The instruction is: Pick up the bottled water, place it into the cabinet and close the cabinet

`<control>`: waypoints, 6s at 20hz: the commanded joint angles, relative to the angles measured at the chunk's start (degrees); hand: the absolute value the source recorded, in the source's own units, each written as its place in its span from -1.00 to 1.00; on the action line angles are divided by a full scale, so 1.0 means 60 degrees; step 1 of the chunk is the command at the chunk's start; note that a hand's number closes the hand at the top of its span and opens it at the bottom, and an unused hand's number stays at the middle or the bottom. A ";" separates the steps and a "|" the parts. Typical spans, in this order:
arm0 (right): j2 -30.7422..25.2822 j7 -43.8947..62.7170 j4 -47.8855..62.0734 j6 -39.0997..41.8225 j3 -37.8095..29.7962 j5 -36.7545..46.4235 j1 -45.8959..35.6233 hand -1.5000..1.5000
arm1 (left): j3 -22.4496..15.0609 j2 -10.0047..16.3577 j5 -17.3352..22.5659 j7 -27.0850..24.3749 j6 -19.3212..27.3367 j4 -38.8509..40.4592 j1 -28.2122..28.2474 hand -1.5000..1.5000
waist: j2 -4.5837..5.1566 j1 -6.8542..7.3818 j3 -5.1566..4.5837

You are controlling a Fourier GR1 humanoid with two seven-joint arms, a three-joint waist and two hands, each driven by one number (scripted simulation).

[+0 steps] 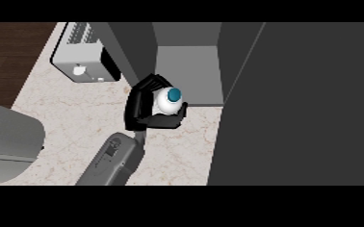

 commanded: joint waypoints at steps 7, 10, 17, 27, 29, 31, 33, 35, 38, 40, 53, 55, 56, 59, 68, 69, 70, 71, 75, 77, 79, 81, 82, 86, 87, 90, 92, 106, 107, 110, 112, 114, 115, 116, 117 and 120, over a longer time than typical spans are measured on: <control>-0.0538 0.0425 -0.1508 -0.0110 0.0111 0.0537 0.0598 -1.00 | -0.0769 -0.0006 0.0270 0.1276 0.2058 0.0694 -0.2059 1.00 | 0.0016 -0.0098 -0.0004; -0.0460 0.0583 -0.1416 -0.0197 -0.0110 0.0412 0.0457 -1.00 | -0.0139 -0.0006 0.0309 0.1130 0.1536 0.1728 -0.2549 1.00 | 0.0038 -0.0083 -0.0006; -0.0509 -0.0574 -0.0622 0.0104 -0.0139 -0.0150 0.0859 -1.00 | -0.0499 -0.0006 0.1922 0.0526 0.2358 0.3356 -0.3586 1.00 | 0.0061 -0.0171 -0.0001; -0.0754 -0.0618 -0.1019 0.0208 -0.0521 -0.0496 0.1128 -1.00 | 0.0106 -0.0006 0.2048 -0.0359 0.2859 0.6364 -0.5082 1.00 | 0.0111 -0.0269 -0.0004; -0.0782 -0.0783 -0.1183 0.0226 -0.0416 -0.0482 0.1343 -1.00 | 0.0278 -0.0006 0.2039 -0.0624 0.3080 0.6833 -0.5405 1.00 | 0.0119 -0.0323 -0.0005; -0.0581 -0.0805 -0.0436 0.0322 -0.0411 -0.0500 0.0666 -1.00 | 0.0213 -0.0005 0.1923 -0.0864 0.3396 0.7440 -0.5795 1.00 | 0.0172 -0.0369 -0.0008; -0.0949 -0.0945 -0.1038 0.0532 -0.0476 -0.0625 0.1408 -1.00 | 0.0172 -0.0005 0.2175 -0.1060 0.3636 0.7566 -0.5793 1.00 | 0.0150 -0.0510 -0.0004; -0.0770 -0.0978 -0.0494 0.0587 -0.0798 -0.0862 0.0858 -1.00 | 0.0357 -0.0005 0.2385 -0.1513 0.3295 0.7879 -0.5840 1.00 | 0.0208 -0.0509 -0.0010; -0.1093 -0.1334 -0.0967 0.0774 -0.0875 -0.0995 0.1648 -1.00 | 0.0536 0.0289 0.1966 -0.1402 0.3364 0.8635 -0.6360 1.00 | 0.0192 -0.0533 0.0001; -0.0900 -0.1134 -0.0836 0.0706 -0.0869 -0.0848 0.1151 -1.00 | 0.0486 0.0122 0.1849 -0.1817 0.3352 0.8990 -0.6251 1.00 | 0.0259 -0.0563 -0.0013; -0.0875 -0.1764 -0.0502 0.0990 -0.0844 -0.0939 0.1512 -1.00 | 0.1029 0.0144 0.2172 -0.1930 0.2922 0.9476 -0.6973 -1.00 | 0.0275 -0.0671 -0.0007; -0.0905 -0.1972 -0.0278 0.1147 -0.0807 -0.0888 0.1554 -1.00 | 0.1177 0.0020 0.2283 -0.1988 0.2666 0.9456 -0.6924 -1.00 | 0.0263 -0.0635 -0.0006; -0.0968 -0.2085 -0.0515 0.1219 -0.0971 -0.1114 0.1725 -1.00 | 0.1163 0.0312 0.2232 -0.1849 0.2589 0.9531 -0.7147 -1.00 | 0.0272 -0.0701 -0.0001; -0.0942 -0.1362 -0.0799 0.1115 -0.1270 -0.1333 0.1316 -1.00 | 0.0848 0.0181 0.1824 -0.1862 0.2566 0.9736 -0.7380 -1.00 | 0.0271 -0.0577 -0.0007; -0.0801 -0.1845 -0.0229 0.1271 -0.1052 -0.1140 0.1390 -1.00 | 0.1148 -0.0004 0.2246 -0.2505 0.0169 0.8767 -0.7100 -1.00 | 0.0216 -0.0560 -0.0007; -0.0653 -0.1730 -0.0186 0.1138 -0.0866 -0.0882 0.1272 -1.00 | 0.1022 -0.0004 0.2295 -0.2415 -0.0221 0.8572 -0.7009 -1.00 | 0.0183 -0.0552 -0.0011; -0.0595 -0.1781 -0.0238 0.1083 -0.0968 -0.0889 0.1307 -1.00 | 0.0983 -0.0005 0.2222 -0.2425 -0.0525 0.8568 -0.6965 -1.00 | 0.0149 -0.0413 -0.0007; -0.0857 -0.1336 -0.0680 0.1201 -0.0983 -0.0909 0.1404 -1.00 | 0.0887 -0.0005 0.2498 -0.1729 -0.0286 0.8241 -0.7342 -1.00 | 0.0112 -0.0548 -0.0007; -0.0697 -0.1713 -0.0535 0.1154 -0.0913 -0.0700 0.1489 -1.00 | 0.0710 -0.0005 0.2859 -0.2068 -0.0652 0.7682 -0.6644 -1.00 | 0.0080 -0.0411 -0.0003; -0.0660 -0.1749 -0.0544 0.0917 -0.0970 -0.0362 0.1976 -1.00 | 0.0690 -0.0006 0.2776 -0.1393 -0.0742 0.6952 -0.6574 -1.00 | -0.0032 -0.0076 0.0001; -0.0538 -0.1841 -0.0294 0.0944 -0.0561 -0.0168 0.1776 -1.00 | 0.0065 -0.0005 0.3381 -0.1249 -0.0334 0.6046 -0.5982 -1.00 | -0.0029 -0.0171 0.0000; -0.0662 -0.1439 -0.0595 0.0946 -0.1001 -0.0460 0.1465 -1.00 | -0.0120 -0.0005 0.3322 -0.1679 -0.0582 0.5492 -0.5033 -1.00 | -0.0033 0.0033 -0.0003; -0.0630 -0.1220 -0.0546 0.0923 -0.1052 -0.0563 0.1253 -1.00 | -0.0302 -0.0006 0.3347 -0.0743 -0.0200 0.4702 -0.5322 -1.00 | -0.0086 0.0183 -0.0001; -0.0972 -0.0514 -0.1456 0.0894 -0.0843 -0.0345 0.1647 -1.00 | -0.1075 -0.0005 0.3260 -0.0958 0.0111 0.3198 -0.3555 1.00 | -0.0080 0.0143 -0.0007; -0.0673 -0.1570 -0.0497 0.0891 -0.0324 0.0165 0.1744 -1.00 | -0.0882 0.0136 0.2894 -0.0394 0.0233 0.2550 -0.3288 1.00 | -0.0092 0.0235 0.0001; -0.1147 -0.1318 -0.0692 0.1143 -0.0783 0.0117 0.1516 -1.00 | -0.1068 0.0823 0.2943 -0.0298 -0.0144 0.1269 -0.2014 1.00 | -0.0091 0.0291 -0.0002; -0.1661 -0.1194 -0.0810 0.1501 -0.0652 0.0287 0.1443 -1.00 | -0.1472 0.0802 0.2746 -0.0294 0.0094 0.0714 -0.1264 1.00 | -0.0120 0.0325 -0.0004; -0.0699 0.1673 -0.0484 0.1522 0.1874 0.0221 -0.0592 1.00 | -0.2094 0.2859 0.2075 0.0115 0.0744 -0.5062 0.3432 1.00 | -0.0020 0.0250 -0.0011; -0.0707 0.2414 -0.0852 0.1578 0.1724 -0.0032 -0.0925 1.00 | -0.1975 0.2972 0.2112 0.0407 0.0806 -0.5285 0.3458 1.00 | -0.0010 0.0236 -0.0012; -0.0179 0.2540 -0.0423 0.1458 0.2478 0.0211 -0.1310 1.00 | -0.1608 0.3586 0.2425 0.0381 0.0241 -0.5872 0.4209 1.00 | -0.0015 0.0222 -0.0011; 0.0568 0.3029 0.0192 0.1153 0.3258 0.0850 -0.1955 1.00 | -0.1689 0.3510 0.2209 -0.0080 0.0315 -0.5844 0.4709 1.00 | -0.0024 0.0228 -0.0020; 0.1340 0.3301 0.0943 0.1203 0.2758 0.0350 -0.2867 1.00 | -0.1469 0.3809 0.2277 0.0309 0.0341 -0.6536 0.4813 1.00 | 0.0003 0.0289 -0.0013; 0.1490 0.3597 0.0562 0.1062 0.3714 0.0938 -0.2791 1.00 | -0.1168 0.3770 0.2516 0.0170 0.0348 -0.6548 0.4881 1.00 | -0.0041 0.0267 -0.0024; 0.1914 0.3786 0.0973 0.1027 0.3758 0.1015 -0.3178 1.00 | -0.1154 0.4062 0.2647 -0.0107 -0.0153 -0.6522 0.5479 1.00 | -0.0034 0.0325 -0.0029; 0.2054 0.3352 0.1967 0.1130 0.3621 0.0839 -0.3428 1.00 | -0.0862 0.4158 0.2932 0.0195 -0.0311 -0.6537 0.5335 1.00 | 0.0005 0.0301 -0.0017; 0.2069 0.3684 0.2121 0.0670 0.3954 0.1386 -0.4739 1.00 | -0.0367 0.4338 0.3194 -0.0647 -0.1169 -0.5999 0.5771 1.00 | -0.0010 0.0348 -0.0040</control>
